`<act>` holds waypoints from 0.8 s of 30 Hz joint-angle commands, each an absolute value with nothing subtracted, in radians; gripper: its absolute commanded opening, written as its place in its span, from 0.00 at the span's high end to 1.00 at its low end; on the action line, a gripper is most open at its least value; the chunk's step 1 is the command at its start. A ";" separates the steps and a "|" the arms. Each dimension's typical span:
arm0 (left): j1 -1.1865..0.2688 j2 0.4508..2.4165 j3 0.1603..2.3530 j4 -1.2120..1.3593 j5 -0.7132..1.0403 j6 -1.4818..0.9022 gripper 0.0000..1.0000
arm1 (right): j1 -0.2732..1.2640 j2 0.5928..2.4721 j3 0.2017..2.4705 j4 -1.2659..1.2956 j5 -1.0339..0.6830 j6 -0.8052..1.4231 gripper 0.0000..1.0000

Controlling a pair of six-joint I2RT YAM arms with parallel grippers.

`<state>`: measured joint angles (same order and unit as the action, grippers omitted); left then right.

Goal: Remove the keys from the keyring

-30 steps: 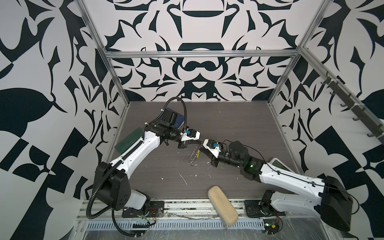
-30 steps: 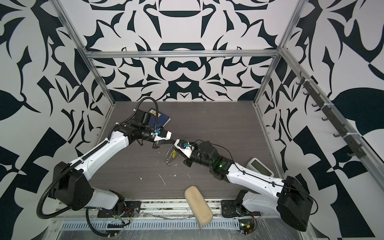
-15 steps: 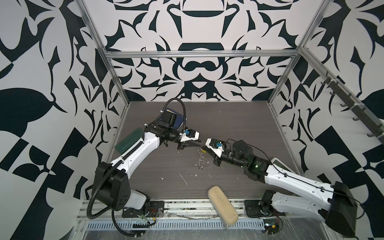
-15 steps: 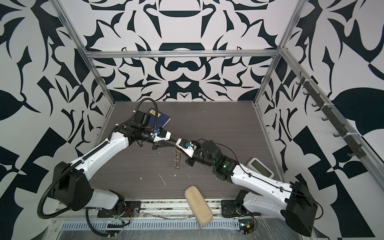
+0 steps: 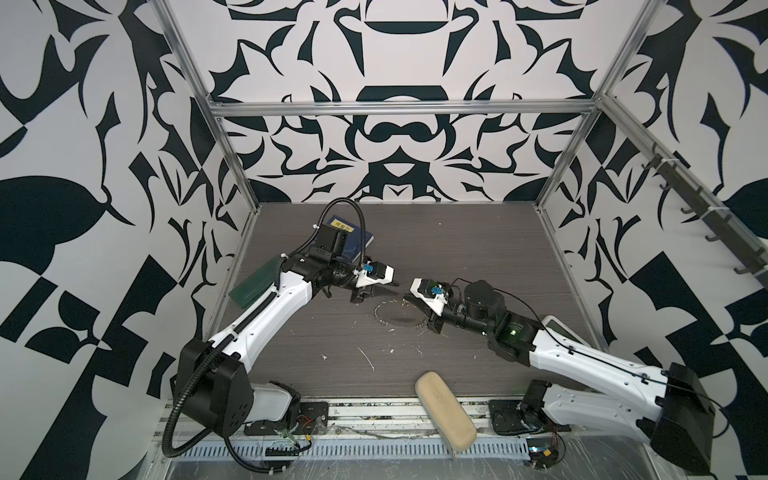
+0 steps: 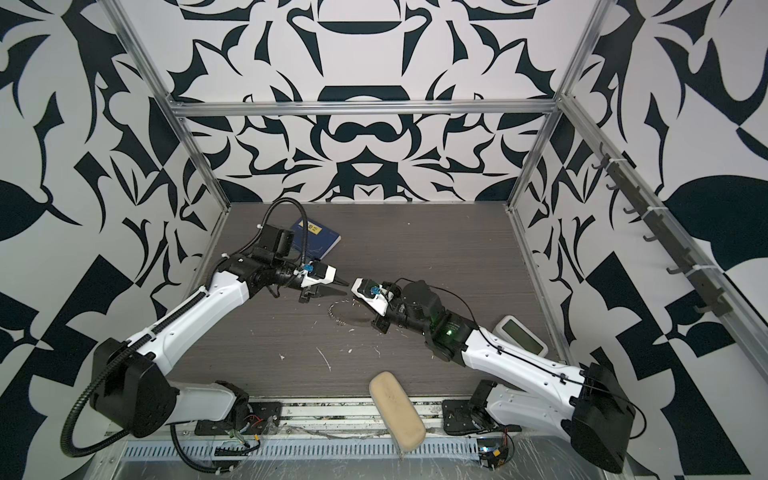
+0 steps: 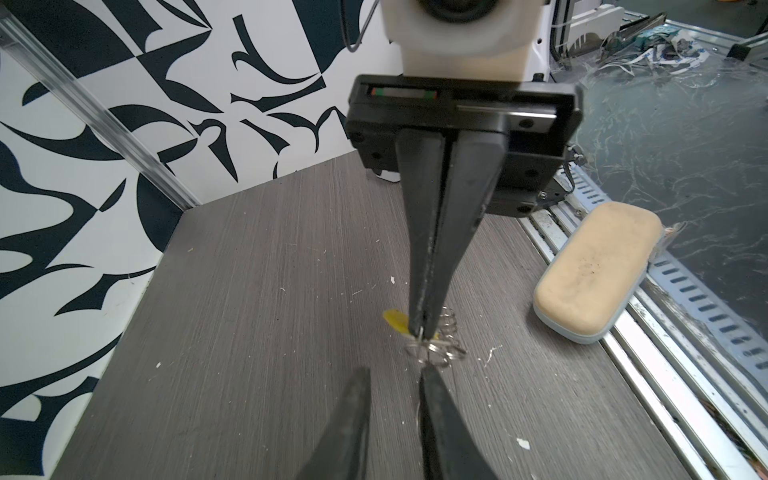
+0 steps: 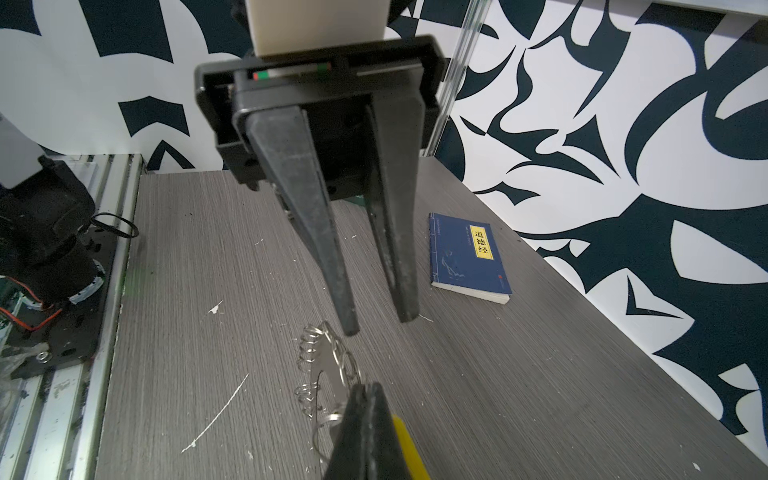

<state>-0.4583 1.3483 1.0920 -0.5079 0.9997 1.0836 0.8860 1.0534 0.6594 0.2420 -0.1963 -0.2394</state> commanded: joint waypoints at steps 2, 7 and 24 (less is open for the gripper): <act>-0.457 1.311 1.042 -0.468 1.020 1.023 0.82 | 0.884 1.045 0.728 0.294 -0.190 -0.245 1.00; -0.495 1.284 1.004 -0.422 0.954 0.982 0.89 | 0.884 1.060 0.750 0.281 -0.184 -0.244 1.00; -0.535 1.240 0.939 -0.244 0.789 0.855 0.84 | 0.885 1.069 0.779 0.270 -0.187 -0.227 1.00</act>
